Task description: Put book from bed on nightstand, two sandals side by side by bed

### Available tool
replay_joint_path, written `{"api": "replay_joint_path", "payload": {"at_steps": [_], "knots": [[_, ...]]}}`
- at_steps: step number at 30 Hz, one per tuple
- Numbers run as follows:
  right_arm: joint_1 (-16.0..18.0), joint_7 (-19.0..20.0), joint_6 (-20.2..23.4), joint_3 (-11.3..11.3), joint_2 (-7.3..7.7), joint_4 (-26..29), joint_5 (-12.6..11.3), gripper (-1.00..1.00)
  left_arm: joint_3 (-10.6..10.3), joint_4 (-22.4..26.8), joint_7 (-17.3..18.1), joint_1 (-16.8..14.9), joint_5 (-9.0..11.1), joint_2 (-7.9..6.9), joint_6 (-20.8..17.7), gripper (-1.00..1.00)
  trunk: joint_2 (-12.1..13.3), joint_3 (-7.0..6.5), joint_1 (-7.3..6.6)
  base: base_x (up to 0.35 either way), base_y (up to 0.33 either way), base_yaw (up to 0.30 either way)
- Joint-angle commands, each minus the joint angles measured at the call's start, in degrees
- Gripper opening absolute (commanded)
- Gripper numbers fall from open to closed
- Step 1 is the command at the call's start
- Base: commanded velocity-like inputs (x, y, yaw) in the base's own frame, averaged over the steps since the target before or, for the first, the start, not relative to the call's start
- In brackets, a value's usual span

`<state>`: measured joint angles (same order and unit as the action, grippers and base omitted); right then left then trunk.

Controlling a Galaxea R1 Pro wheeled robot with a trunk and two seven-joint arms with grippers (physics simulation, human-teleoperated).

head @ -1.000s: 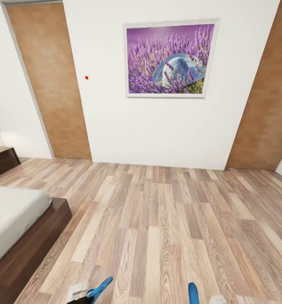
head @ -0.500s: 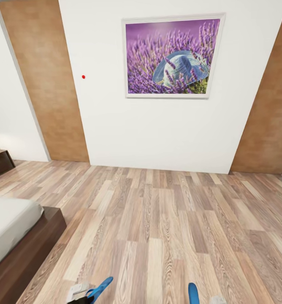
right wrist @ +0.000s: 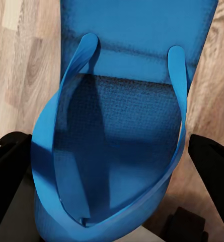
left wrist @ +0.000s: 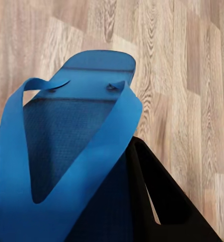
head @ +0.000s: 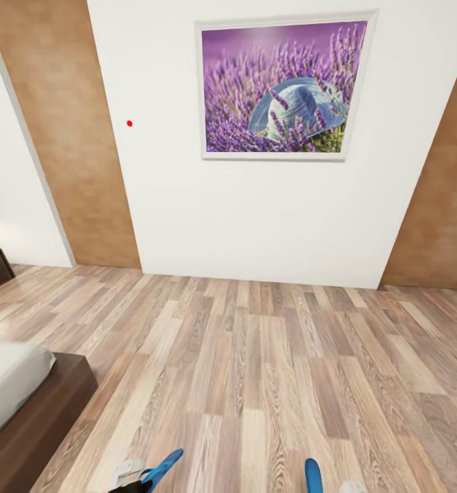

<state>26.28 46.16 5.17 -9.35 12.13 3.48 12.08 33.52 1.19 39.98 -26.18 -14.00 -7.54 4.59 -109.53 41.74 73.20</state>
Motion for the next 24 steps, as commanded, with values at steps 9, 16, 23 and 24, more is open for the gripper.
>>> {"api": "replay_joint_path", "payload": {"at_steps": [9, 16, 23, 24], "knots": [[0.0, 0.2, 0.5, -0.6, 0.00, 0.1, 0.3, -1.00, 0.4, 0.0, 0.0, 0.0, -0.7, -0.02, 0.6, -1.00, 0.0, 0.05, 0.02, 0.324, 0.000, 0.000], [0.0, 0.2, 0.5, -0.6, 0.00, 0.1, 0.3, -1.00, 0.4, 0.0, 0.0, -0.1, -0.7, -0.02, 0.6, -1.00, 0.0, 0.05, 0.02, 0.324, 0.000, 0.000], [0.0, 0.3, 0.5, -0.6, 0.00, 0.1, 0.3, -1.00, 0.4, 0.0, 0.0, 0.0, -0.7, -0.02, 0.6, -1.00, 0.0, 0.05, 0.02, 0.324, 0.000, 0.000], [0.0, 0.3, 0.5, -0.6, 0.00, 0.1, 0.3, -1.00, 0.4, 0.0, 0.0, 0.0, -0.7, -0.02, 0.6, -1.00, 0.0, 0.05, 0.02, 0.324, 0.000, 0.000]]}}
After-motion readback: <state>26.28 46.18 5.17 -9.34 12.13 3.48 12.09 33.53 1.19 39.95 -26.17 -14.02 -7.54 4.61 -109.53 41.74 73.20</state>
